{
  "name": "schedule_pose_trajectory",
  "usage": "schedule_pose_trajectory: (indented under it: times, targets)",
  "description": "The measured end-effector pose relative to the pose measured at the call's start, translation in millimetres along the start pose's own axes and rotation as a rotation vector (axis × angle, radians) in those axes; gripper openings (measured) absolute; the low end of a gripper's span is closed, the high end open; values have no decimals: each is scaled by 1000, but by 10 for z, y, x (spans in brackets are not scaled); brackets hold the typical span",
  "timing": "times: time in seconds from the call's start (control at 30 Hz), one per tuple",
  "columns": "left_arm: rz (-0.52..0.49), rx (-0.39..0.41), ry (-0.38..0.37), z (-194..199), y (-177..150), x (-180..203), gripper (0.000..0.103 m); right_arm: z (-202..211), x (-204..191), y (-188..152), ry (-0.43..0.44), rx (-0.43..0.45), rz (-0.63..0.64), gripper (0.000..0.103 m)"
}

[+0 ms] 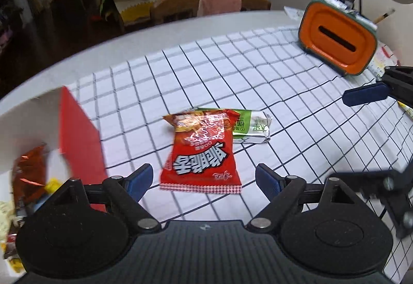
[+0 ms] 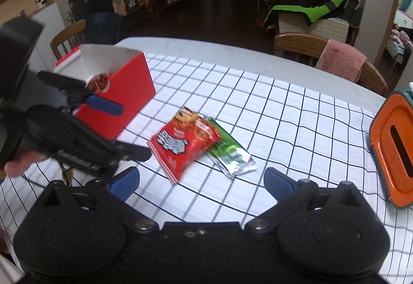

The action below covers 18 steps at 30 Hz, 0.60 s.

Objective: Organize snacks
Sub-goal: 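Withdraw both tools from the box back over the remaining snacks, then grasp the red snack bag with the left tool while the right grasps the green bar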

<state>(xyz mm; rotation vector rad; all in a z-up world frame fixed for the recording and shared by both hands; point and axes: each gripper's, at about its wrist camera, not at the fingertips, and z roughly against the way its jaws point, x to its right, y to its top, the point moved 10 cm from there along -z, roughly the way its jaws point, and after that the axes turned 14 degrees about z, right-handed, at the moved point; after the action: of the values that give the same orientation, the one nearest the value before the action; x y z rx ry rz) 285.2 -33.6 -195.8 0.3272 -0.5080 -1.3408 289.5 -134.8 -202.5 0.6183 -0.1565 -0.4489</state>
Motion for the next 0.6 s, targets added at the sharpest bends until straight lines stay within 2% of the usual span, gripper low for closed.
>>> schedule_pose_trajectory:
  times: [0.17, 0.4, 0.6]
  targets:
    - [15, -99, 8, -443, 31, 11, 87, -198, 137, -108, 21, -23, 15, 103]
    - [-19, -113, 60, -718, 156, -25, 87, -519, 243, -126, 35, -42, 89, 102]
    - [8, -151, 55, -864, 180, -78, 87, -865, 340, -123, 59, -64, 165, 96]
